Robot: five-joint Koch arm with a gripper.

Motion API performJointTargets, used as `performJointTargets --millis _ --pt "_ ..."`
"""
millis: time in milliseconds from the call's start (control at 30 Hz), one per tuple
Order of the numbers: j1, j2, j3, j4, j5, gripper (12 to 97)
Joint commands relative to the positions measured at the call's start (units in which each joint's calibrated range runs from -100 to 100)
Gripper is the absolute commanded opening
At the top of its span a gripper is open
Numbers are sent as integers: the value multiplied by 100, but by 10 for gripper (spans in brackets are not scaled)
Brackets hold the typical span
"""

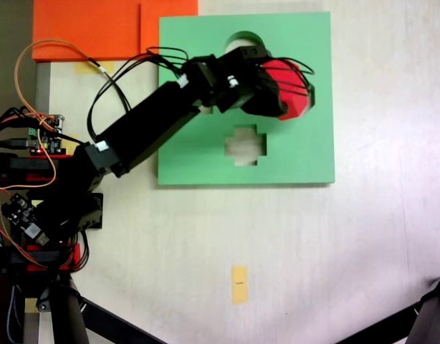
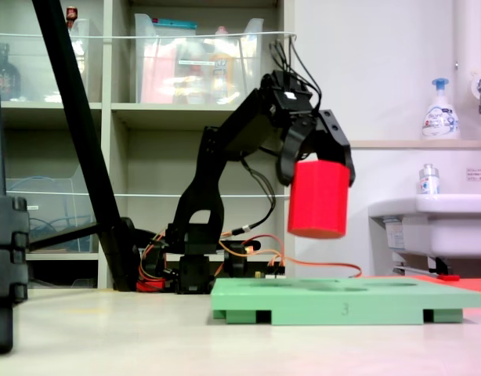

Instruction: Put the octagonal pillar block into the corresponding hole

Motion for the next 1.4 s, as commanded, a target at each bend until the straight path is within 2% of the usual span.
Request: performJointTargets --millis 0,567,1367 --pt "29 -76 558 721 98 387" --pt "39 413 608 1068 640 423" --pt "-29 804 598 1106 479 424"
